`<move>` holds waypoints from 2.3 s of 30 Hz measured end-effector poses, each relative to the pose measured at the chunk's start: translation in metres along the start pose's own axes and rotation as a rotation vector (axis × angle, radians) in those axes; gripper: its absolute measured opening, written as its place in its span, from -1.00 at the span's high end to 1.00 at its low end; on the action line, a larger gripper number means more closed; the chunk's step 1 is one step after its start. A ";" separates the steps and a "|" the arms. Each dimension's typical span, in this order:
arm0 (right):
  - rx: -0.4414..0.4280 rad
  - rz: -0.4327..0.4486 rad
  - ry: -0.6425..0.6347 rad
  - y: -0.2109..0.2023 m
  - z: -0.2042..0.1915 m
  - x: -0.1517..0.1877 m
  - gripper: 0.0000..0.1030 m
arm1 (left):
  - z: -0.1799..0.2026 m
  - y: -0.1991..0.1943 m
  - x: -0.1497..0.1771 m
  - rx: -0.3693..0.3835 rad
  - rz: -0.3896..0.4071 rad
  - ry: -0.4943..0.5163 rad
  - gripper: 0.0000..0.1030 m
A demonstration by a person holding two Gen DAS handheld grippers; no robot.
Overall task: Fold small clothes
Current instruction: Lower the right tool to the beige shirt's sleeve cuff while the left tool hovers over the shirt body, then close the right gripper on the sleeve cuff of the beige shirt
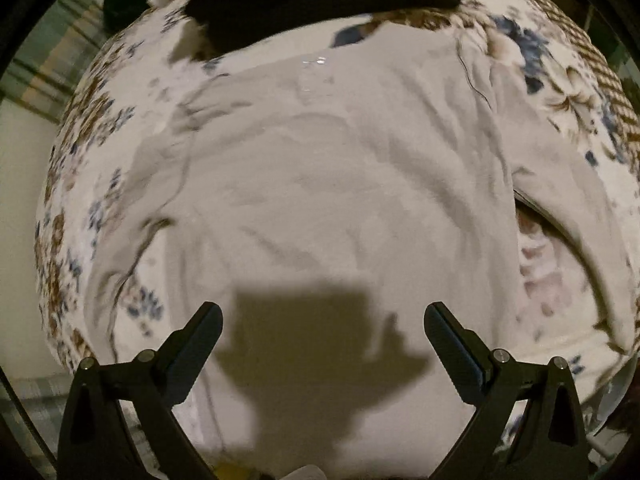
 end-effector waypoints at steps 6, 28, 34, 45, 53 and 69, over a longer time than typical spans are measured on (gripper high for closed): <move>0.044 0.020 -0.284 0.018 -0.031 -0.028 -0.45 | 0.023 0.025 -0.010 0.004 0.028 0.075 -1.00; -0.023 -0.144 0.016 0.003 -0.010 -0.042 0.75 | 0.033 0.033 -0.002 0.028 0.041 0.084 -1.00; -0.093 -0.167 0.056 0.011 0.014 -0.035 0.07 | 0.040 0.033 0.000 0.033 0.053 0.094 -1.00; -0.145 -0.228 0.060 0.079 -0.002 0.021 0.08 | 0.046 0.046 0.009 0.019 0.022 0.107 -1.00; -0.299 -0.195 -0.070 0.037 -0.030 0.024 0.74 | 0.044 0.050 0.007 0.020 0.019 0.101 -1.00; -0.217 -0.274 -0.249 0.078 -0.026 0.014 0.10 | 0.047 0.051 0.010 0.011 0.030 0.114 -1.00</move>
Point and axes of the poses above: each gripper's, at about its wrist camera, not at the fingertips, and y roughly the way its jaws point, z to its right, x to its underside, the point moved 4 cm from there along y, roughly the way its jaws point, and after that the axes turned 2 degrees about z, right-handed, at the moved point
